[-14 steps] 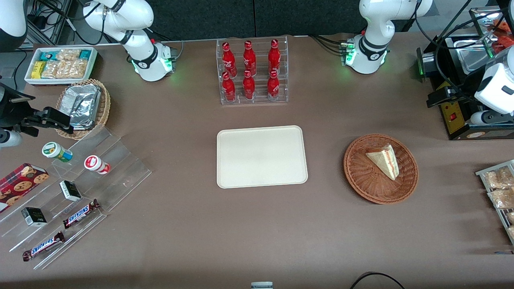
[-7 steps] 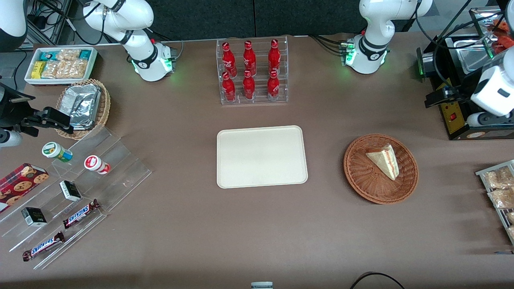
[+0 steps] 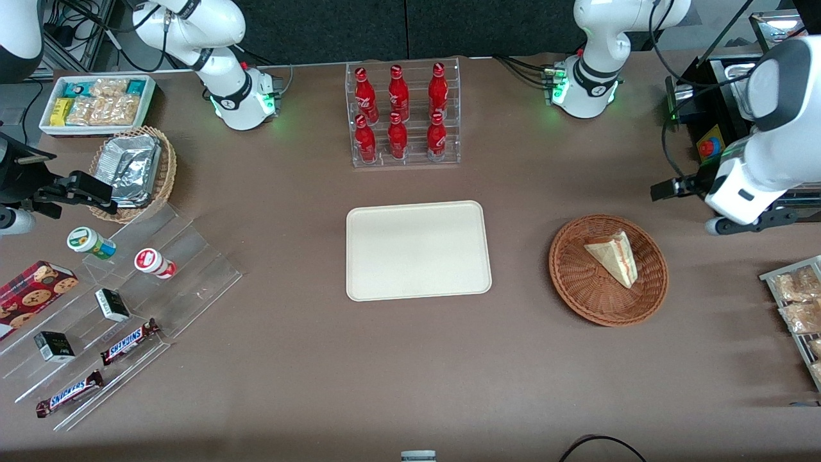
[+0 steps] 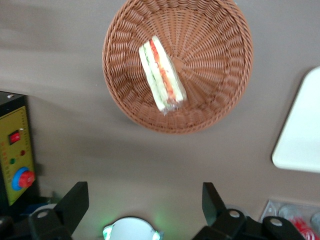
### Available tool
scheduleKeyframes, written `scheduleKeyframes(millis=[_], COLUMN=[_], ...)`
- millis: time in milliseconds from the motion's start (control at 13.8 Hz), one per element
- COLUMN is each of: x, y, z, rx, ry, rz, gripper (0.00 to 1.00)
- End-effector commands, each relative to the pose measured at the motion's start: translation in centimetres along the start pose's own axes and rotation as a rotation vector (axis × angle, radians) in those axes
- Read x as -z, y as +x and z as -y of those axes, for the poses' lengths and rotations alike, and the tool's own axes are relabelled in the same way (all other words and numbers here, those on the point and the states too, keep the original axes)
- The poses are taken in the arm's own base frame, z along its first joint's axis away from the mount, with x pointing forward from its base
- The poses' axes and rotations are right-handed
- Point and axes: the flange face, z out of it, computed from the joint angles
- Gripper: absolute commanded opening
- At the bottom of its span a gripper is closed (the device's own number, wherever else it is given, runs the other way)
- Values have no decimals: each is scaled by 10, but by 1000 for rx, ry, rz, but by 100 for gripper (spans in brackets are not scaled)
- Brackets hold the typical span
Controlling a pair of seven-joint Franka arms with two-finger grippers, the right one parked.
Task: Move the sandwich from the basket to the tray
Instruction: 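Move the left gripper down over the wrapped sandwich in the basket, then close the left gripper on the wrapped sandwich's end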
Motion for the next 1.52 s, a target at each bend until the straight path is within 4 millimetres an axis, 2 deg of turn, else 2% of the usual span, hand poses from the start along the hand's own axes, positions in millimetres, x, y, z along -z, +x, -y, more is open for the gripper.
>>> scheduleKeyframes(millis=[0,145,363,581,1016,1452], x=[-38,-62,-86,-106,-141,-186], y=[0,6,11,13,24,35], z=[-3,-4,-14,-27,-36,-37], rx=[111,226,380,449,500,504], ry=[-8,-29,-53,-65,-88,-33], rz=[-39,-94,-135,-155,-186,-193], gripper=[100,100,100,100,100,100])
